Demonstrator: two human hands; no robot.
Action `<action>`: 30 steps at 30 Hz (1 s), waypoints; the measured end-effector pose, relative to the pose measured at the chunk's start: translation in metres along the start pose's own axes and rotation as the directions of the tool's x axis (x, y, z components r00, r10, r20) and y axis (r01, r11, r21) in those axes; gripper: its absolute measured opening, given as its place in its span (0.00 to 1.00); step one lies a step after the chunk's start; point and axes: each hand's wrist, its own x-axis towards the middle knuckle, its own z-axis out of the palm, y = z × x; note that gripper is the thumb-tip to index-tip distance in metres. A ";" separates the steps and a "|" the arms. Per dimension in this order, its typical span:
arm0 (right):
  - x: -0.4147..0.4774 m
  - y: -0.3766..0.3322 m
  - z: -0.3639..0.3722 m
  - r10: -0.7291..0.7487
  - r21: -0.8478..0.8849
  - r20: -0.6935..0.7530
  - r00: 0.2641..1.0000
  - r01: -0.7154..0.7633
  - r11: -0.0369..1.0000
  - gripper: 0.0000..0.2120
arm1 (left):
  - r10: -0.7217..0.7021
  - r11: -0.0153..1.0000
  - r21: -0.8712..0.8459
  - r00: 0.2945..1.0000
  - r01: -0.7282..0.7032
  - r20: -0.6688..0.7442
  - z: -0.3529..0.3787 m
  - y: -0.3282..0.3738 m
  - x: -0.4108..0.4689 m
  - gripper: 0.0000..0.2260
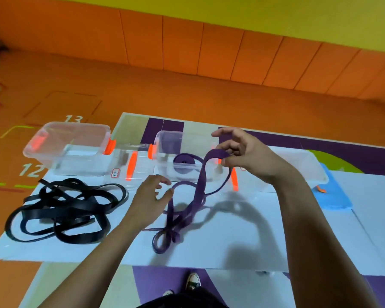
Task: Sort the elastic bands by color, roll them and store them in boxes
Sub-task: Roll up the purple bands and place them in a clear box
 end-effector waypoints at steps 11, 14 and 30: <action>0.017 -0.036 0.023 -0.244 -0.645 -0.273 0.931 0.011 0.764 0.14 | 0.392 0.915 0.137 0.916 -0.379 -0.084 -0.042 0.099 0.019 0.07; 0.024 -0.025 0.025 -0.375 -0.779 -0.358 0.855 -0.051 0.625 0.13 | 0.487 0.863 0.284 0.836 -0.418 -0.253 -0.046 0.114 0.023 0.09; 0.026 -0.021 0.038 -0.122 -0.236 -0.135 0.983 0.087 0.968 0.08 | 0.109 0.927 -0.355 0.992 -0.124 -0.061 -0.058 0.134 0.035 0.05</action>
